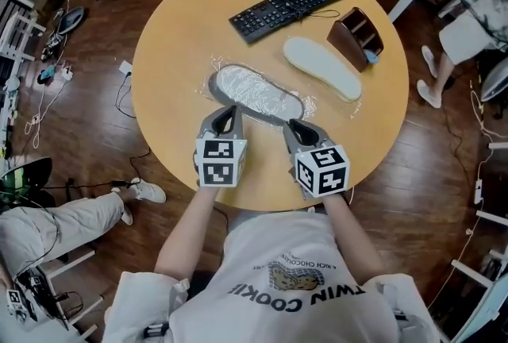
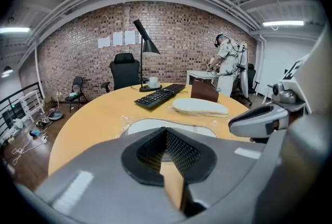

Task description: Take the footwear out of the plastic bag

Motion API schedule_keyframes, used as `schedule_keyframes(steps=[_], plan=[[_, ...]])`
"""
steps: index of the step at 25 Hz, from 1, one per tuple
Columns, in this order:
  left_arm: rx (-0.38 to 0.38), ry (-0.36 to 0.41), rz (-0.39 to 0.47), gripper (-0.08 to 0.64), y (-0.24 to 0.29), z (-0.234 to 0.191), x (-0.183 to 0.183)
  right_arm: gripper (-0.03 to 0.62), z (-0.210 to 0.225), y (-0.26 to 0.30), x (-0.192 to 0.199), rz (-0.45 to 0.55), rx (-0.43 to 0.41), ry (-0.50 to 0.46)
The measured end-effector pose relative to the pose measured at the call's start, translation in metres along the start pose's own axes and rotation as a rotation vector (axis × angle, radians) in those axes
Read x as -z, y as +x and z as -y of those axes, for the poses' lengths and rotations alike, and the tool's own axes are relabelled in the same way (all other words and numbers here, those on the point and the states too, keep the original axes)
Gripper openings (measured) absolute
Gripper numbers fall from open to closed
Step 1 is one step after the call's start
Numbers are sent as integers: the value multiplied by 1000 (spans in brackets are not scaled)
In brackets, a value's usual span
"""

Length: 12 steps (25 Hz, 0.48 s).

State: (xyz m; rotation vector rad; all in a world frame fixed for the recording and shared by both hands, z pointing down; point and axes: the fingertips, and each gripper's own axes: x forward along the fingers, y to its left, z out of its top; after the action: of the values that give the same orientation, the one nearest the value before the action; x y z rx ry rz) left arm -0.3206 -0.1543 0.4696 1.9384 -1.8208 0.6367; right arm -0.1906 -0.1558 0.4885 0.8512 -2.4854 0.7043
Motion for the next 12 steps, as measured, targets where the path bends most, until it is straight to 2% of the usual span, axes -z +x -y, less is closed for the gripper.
schedule_keyframes(steps=[5,12], plan=[[13,37,-42,0,28,-38,9,55,13,15,8,-27,40,20],[24,128,-136,0,72,-93,33,83,39,32,15,-45,58,157]])
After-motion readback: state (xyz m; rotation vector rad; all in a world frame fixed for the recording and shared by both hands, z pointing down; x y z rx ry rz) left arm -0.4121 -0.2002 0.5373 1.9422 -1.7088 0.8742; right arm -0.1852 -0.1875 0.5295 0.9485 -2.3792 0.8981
